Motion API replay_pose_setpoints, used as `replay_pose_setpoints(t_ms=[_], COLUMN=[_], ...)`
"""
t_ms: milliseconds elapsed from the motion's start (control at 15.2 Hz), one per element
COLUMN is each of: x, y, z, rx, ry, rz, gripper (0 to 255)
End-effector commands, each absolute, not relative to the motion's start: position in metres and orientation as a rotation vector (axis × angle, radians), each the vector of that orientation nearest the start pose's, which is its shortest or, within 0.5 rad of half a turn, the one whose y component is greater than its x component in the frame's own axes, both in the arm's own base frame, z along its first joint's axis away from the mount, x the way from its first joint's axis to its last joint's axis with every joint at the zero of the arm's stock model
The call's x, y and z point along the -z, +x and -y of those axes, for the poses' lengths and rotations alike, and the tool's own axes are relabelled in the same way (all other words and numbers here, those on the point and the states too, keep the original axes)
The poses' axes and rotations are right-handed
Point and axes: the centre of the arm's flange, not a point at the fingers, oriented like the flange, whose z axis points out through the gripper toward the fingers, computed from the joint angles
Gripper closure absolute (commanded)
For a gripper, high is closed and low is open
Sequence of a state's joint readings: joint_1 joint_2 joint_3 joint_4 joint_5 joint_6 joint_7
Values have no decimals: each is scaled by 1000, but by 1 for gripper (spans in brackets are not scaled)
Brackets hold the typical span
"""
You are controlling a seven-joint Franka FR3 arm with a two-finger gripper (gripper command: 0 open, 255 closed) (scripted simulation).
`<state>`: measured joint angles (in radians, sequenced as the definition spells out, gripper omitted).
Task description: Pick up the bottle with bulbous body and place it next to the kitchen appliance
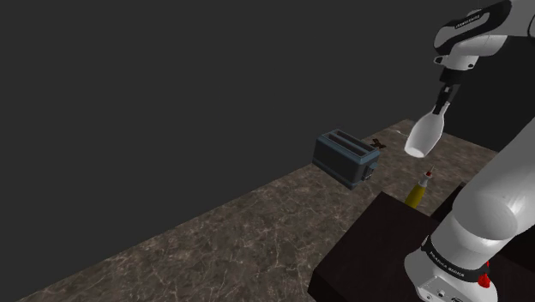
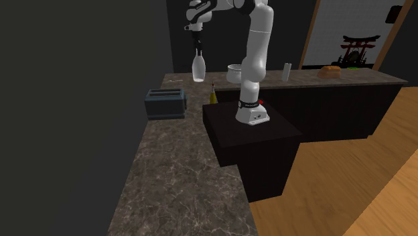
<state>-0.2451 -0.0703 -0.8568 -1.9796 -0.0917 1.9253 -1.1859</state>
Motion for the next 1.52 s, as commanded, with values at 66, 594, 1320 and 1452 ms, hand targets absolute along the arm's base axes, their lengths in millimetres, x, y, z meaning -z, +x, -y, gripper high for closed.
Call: replay_pose_setpoints(t_ms=[66,594,1320,1452], x=[-469,-427,-369,-358], y=[233,233,233,233], z=[491,491,491,491], rx=[-51,-51,-51,-51], ry=[-3143,-3143,-3143,-3143], rz=[185,185,185,185], gripper=[255,255,255,255])
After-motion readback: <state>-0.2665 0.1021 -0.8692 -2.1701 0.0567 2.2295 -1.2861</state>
